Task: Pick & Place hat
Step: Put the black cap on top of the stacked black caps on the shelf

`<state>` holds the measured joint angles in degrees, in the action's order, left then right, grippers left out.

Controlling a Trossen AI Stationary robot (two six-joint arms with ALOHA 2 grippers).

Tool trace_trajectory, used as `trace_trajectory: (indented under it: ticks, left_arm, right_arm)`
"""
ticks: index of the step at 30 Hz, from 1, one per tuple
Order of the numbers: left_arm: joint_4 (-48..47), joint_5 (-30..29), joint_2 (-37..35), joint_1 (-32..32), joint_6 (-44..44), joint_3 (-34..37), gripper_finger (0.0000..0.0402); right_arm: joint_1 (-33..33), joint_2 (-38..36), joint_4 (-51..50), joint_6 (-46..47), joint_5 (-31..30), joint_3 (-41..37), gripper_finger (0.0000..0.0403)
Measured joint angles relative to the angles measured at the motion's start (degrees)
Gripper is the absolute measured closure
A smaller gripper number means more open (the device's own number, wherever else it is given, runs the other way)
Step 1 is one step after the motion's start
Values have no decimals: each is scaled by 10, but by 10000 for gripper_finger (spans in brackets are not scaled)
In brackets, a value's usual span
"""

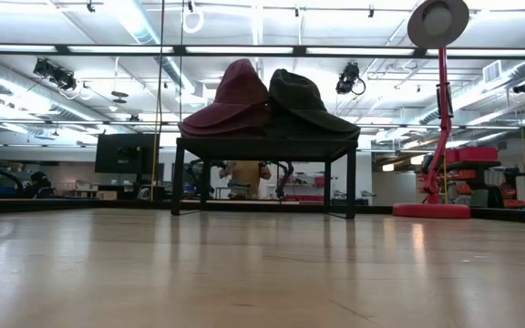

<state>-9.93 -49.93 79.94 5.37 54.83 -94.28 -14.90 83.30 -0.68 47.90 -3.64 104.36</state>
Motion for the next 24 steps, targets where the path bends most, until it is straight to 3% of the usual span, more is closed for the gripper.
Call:
trace_trajectory:
  ticks: [10, 24]
  left_arm:
    - [0, -15, 0, 0, 0, 0, 352]
    - [0, -26, -1, -4, 35, 0, 352]
  right_arm:
    - [0, -12, -35, 1, 32, 0, 211]
    - [0, -45, -259, 11, 31, 0, 199]
